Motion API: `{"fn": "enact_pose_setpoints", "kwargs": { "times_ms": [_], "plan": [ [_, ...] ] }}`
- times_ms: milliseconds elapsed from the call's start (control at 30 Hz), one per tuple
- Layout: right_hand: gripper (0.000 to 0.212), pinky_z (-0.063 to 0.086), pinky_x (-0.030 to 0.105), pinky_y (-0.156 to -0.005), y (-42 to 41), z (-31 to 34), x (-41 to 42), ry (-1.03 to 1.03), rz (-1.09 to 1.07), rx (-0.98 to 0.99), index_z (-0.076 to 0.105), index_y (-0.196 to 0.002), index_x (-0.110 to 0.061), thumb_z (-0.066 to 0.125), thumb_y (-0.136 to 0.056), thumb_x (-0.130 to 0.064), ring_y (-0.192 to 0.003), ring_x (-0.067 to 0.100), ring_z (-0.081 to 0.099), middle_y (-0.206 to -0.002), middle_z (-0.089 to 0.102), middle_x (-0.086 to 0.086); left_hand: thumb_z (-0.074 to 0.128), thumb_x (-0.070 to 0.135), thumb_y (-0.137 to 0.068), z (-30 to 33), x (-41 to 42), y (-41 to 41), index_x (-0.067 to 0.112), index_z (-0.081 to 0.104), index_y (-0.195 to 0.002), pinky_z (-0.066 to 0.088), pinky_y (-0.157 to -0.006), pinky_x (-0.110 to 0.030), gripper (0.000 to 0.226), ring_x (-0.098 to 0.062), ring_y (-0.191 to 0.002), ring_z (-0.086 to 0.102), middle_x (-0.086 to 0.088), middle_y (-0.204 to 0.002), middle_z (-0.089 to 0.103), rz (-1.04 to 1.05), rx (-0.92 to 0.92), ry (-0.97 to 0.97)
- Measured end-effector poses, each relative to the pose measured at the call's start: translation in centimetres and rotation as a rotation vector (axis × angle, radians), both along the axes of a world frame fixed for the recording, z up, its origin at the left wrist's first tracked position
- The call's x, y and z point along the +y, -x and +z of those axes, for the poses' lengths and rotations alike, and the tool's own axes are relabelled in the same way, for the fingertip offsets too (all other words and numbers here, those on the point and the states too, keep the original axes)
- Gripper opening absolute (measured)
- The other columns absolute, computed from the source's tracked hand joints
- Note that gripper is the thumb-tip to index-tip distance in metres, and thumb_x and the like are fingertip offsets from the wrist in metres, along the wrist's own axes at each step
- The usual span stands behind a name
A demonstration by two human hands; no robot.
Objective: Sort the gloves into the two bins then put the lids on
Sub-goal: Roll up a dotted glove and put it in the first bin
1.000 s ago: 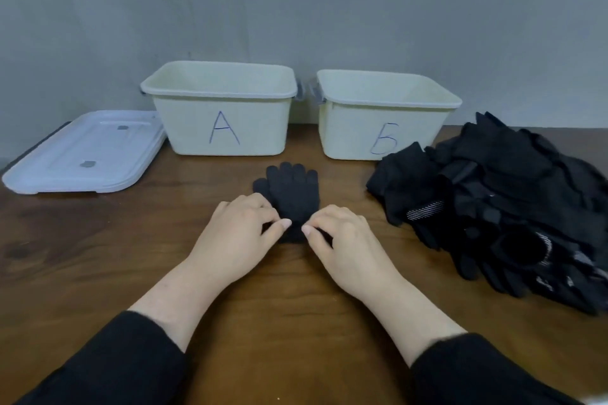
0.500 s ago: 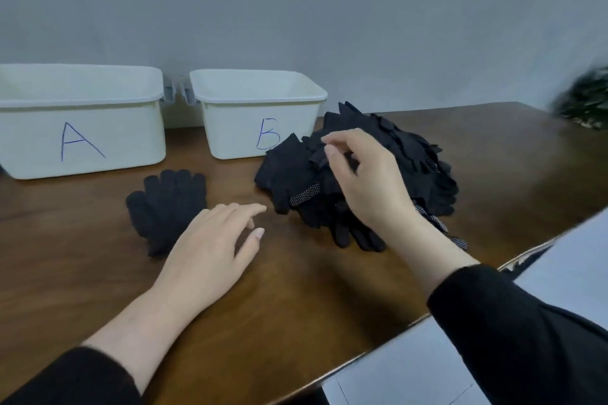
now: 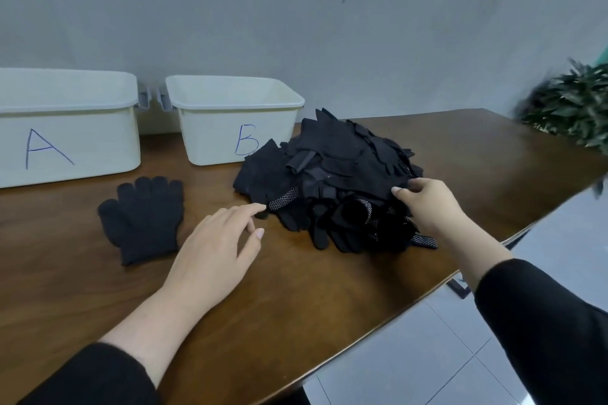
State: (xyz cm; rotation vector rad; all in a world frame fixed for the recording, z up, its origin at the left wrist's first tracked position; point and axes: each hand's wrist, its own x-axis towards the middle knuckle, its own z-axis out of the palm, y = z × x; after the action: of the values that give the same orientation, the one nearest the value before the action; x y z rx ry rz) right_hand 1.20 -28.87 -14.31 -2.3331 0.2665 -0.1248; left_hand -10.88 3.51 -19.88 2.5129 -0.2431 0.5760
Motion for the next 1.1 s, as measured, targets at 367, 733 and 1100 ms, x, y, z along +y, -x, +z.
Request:
{"fn": "enact_pose_setpoints", "kwargs": {
  "times_ms": [367,733,1100],
  "plan": [
    [0.026,0.046,0.033,-0.066,-0.8,0.7,0.5,-0.59,-0.115,0.129,0.072,-0.102,-0.014,0.083,-0.082,-0.028,-0.077,0.022,0.059,-0.103,0.071,0.004,0.05,0.039,-0.099,0.0,0.4,0.2,0.034,0.048,-0.14,0.043,-0.079,-0.021,0.04,-0.002,-0.085,0.052,0.024,-0.095,0.053,0.01,0.008,0.015],
    [0.02,0.052,0.03,-0.062,0.6,7.6,2.4,-0.404,0.081,-0.276,0.06,-0.1,-0.018,0.071,-0.088,-0.006,-0.071,0.018,0.064,-0.097,0.07,0.003,0.05,0.039,-0.1,0.0,0.6,0.1,0.035,0.048,-0.139,0.047,-0.082,-0.023,0.039,-0.003,-0.091,0.053,0.025,-0.095,0.052,0.019,0.008,0.027],
    [0.039,0.054,0.029,-0.086,1.6,15.8,5.8,-0.643,0.593,-0.169,0.064,-0.122,-0.015,0.048,-0.095,0.008,-0.097,0.021,0.069,-0.107,0.073,0.005,0.05,0.043,-0.098,0.4,1.6,0.6,0.036,0.051,-0.135,0.041,-0.089,-0.011,0.038,0.007,-0.105,0.051,0.027,-0.107,0.055,0.038,-0.073,0.24]
  ]
}}
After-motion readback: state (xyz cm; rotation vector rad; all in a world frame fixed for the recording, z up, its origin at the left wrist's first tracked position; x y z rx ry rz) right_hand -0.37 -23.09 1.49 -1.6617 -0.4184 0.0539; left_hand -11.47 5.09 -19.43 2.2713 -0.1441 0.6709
